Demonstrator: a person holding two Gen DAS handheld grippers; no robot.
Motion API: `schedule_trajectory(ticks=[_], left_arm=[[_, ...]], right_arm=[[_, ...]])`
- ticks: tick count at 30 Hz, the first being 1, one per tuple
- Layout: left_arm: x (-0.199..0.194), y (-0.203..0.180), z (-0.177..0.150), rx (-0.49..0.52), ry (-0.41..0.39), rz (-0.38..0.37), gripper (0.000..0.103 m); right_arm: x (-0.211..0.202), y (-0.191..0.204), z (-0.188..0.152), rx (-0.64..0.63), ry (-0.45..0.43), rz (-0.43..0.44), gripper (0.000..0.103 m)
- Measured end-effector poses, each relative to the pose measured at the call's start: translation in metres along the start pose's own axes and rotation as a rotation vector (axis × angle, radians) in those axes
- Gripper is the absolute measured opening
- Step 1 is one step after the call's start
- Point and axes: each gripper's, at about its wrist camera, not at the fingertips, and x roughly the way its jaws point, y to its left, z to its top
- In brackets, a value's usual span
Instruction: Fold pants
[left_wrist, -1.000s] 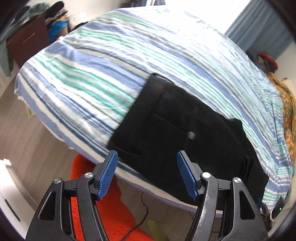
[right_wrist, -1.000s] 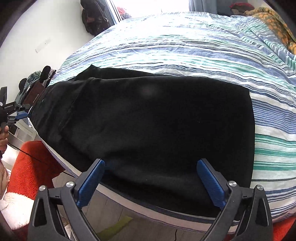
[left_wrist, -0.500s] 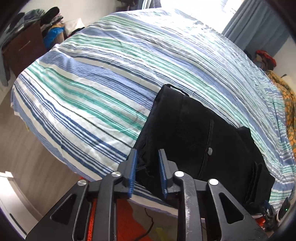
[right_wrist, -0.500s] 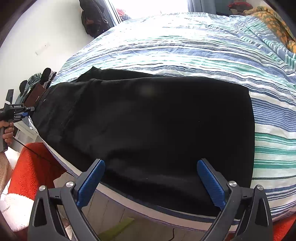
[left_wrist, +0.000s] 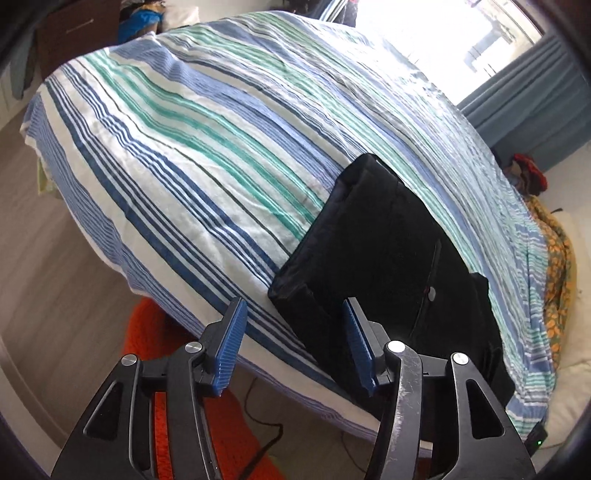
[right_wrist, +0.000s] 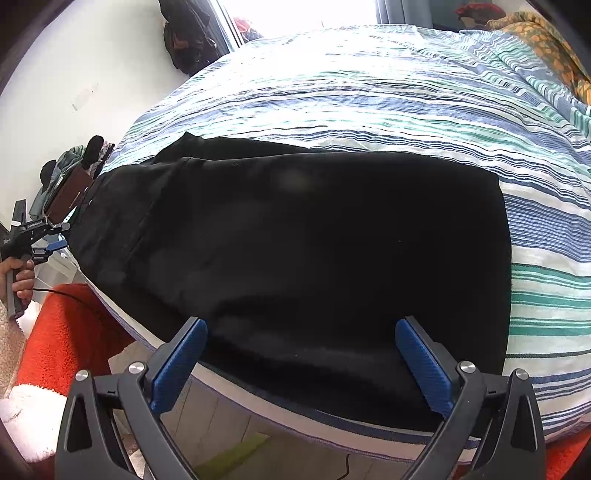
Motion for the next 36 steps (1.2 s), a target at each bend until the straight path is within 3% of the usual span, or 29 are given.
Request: schedule_trajectory(ticks=[4,11,13,15,17,22,24,27,31,34,36], left_arm=[[0.009,-0.007,-0.002,0.016,-0.012,-0.054,0.050],[0.028,-0.003,0.000,-0.013,-0.011,-0.087,0.064],[0.023,-0.006,-0.001,-0.014,-0.032,-0.062,0.051],[0.013,-0.007,0.000,-0.007,-0.058,-0.053,0.028],[0.003,-0.016,0.000,0.028,-0.078,-0.040,0.023],[-0.023,-0.064,-0.006,0.225,-0.148,0.103,0.020],[-0.043,-0.088,-0.012,0.300,-0.191,0.119,0.020],[-0.084,-0.137,-0.030,0.424,-0.257,0.062,0.020],[-0.108,-0.218,-0.067,0.595,-0.282,-0.102,0.020],[-0.085,-0.274,-0.102,0.698,-0.201,-0.213,0.020],[-0.055,-0.303,-0.130,0.751,-0.122,-0.246,0.021]], right_arm=[[0.001,0.001,0.001,-0.003,0.001,-0.007,0.103],[0.000,0.000,-0.001,-0.007,-0.004,-0.004,0.103],[0.000,0.000,-0.001,-0.010,-0.005,-0.003,0.103],[0.000,-0.001,-0.001,-0.007,-0.004,0.001,0.103],[0.001,-0.002,0.000,-0.003,-0.003,0.001,0.103],[0.002,0.000,0.000,-0.004,-0.004,-0.010,0.103],[0.002,-0.001,0.001,0.000,-0.006,-0.006,0.103],[0.003,-0.001,0.002,0.003,-0.005,-0.004,0.103],[0.004,0.001,0.002,-0.005,-0.004,-0.019,0.103],[0.003,0.001,0.003,-0.006,-0.002,-0.019,0.103],[0.001,-0.001,0.003,0.004,-0.005,-0.002,0.103]])
